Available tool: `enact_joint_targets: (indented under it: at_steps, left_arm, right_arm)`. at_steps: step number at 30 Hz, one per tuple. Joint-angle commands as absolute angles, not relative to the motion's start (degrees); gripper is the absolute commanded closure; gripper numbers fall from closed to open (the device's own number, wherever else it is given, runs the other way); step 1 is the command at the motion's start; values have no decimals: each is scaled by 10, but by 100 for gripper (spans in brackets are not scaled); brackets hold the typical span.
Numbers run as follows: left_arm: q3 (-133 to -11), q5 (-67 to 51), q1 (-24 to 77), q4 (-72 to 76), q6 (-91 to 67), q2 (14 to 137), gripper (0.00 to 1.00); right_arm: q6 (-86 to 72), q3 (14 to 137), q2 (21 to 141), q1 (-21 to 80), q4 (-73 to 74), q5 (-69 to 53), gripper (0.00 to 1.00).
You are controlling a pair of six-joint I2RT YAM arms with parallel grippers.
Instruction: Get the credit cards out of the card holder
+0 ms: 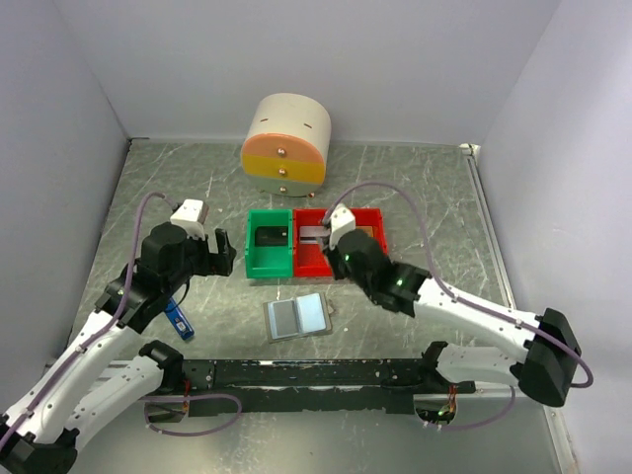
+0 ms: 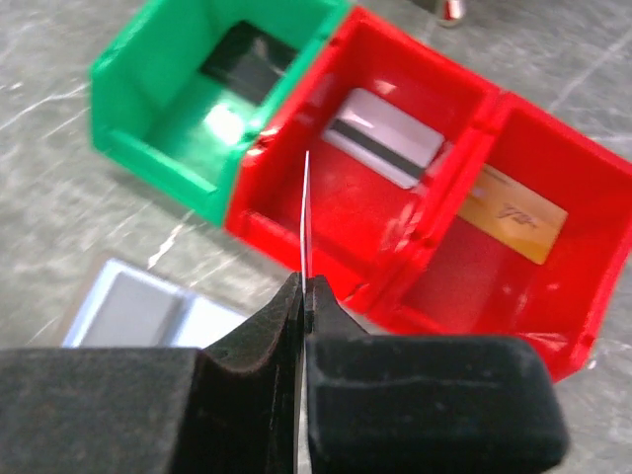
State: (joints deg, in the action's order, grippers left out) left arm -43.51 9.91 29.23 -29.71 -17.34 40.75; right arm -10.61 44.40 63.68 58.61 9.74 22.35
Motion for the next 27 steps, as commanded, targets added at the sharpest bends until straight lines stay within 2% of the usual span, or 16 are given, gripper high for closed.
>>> enact_joint_targets:
  at_steps: [1, 8, 11, 16, 20, 27]
  left_arm:
    - [-410, 127, 282, -265, -158, 397, 0]
    - [-409, 114, 273, -255, -163, 398, 0]
    - [-408, 101, 248, -256, -168, 409, 1]
    - [-410, 44, 172, -251, -178, 423, 1]
    - [-415, 71, 148, -259, -187, 432, 1]
    - [-428, 109, 148, -266, -187, 436, 1]
  right_arm:
    - [-71, 466, 657, 483, 99, 101, 100]
    - [16, 482, 701, 462, 61, 78, 100]
    - [78, 504, 725, 461, 73, 115, 100]
    - [167, 537, 772, 462, 73, 97, 100]
    - [211, 553, 814, 462, 63, 73, 100]
    - [262, 602, 884, 462, 82, 101, 100]
